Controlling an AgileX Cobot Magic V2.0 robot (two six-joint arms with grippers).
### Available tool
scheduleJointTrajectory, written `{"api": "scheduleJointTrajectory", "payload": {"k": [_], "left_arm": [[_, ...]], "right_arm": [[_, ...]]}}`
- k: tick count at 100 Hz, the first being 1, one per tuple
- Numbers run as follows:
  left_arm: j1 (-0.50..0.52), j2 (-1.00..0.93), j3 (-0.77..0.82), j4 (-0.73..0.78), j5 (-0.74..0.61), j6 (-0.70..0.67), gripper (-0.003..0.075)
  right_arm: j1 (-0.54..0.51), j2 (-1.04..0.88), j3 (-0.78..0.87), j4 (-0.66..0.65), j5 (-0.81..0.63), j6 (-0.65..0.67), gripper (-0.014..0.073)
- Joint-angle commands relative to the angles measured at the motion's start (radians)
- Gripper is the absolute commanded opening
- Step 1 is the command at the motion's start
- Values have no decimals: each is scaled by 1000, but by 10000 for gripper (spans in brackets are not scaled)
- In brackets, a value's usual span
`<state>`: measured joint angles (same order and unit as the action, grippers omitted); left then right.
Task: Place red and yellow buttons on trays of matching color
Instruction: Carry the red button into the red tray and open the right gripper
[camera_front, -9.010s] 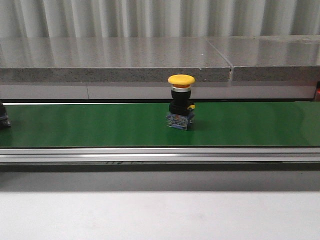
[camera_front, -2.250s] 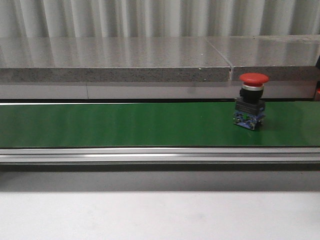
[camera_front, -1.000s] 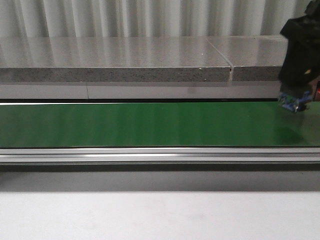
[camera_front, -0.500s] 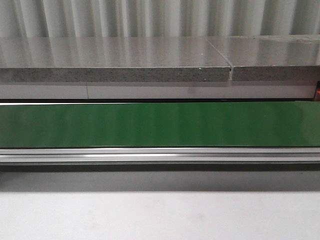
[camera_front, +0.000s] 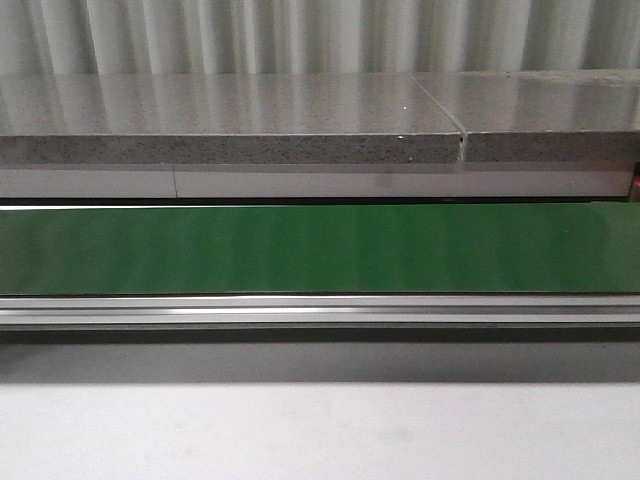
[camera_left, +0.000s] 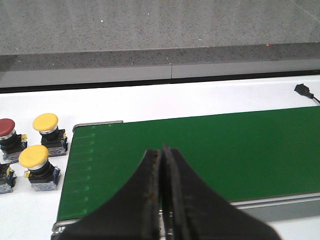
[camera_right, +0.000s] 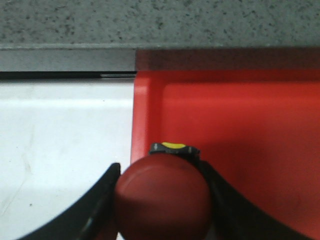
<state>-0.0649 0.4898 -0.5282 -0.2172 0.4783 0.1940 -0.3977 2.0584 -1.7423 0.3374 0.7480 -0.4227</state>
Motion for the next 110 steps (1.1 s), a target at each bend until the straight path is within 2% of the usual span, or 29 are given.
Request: {"api": "scheduleJointTrajectory", "payload": {"k": [1, 65, 72, 94, 101, 110], "left_arm": [[-7, 1, -28, -16, -81, -3, -20], [-7, 1, -28, -16, -81, -3, -20], [-7, 1, -28, -16, -81, -3, -20], [-7, 1, -28, -16, -81, -3, -20], [-7, 1, -28, -16, -81, -3, -20], [-7, 1, -28, -16, -81, -3, -20]], "right_arm": [[-14, -38, -42, 21, -46, 1, 130], [-21, 36, -42, 29, -65, 1, 144], [-21, 36, -42, 29, -58, 1, 197], [-21, 36, -42, 29, -50, 1, 479], [-21, 36, -42, 29, -50, 1, 516], [-21, 31, -42, 37, -50, 1, 522]]}}
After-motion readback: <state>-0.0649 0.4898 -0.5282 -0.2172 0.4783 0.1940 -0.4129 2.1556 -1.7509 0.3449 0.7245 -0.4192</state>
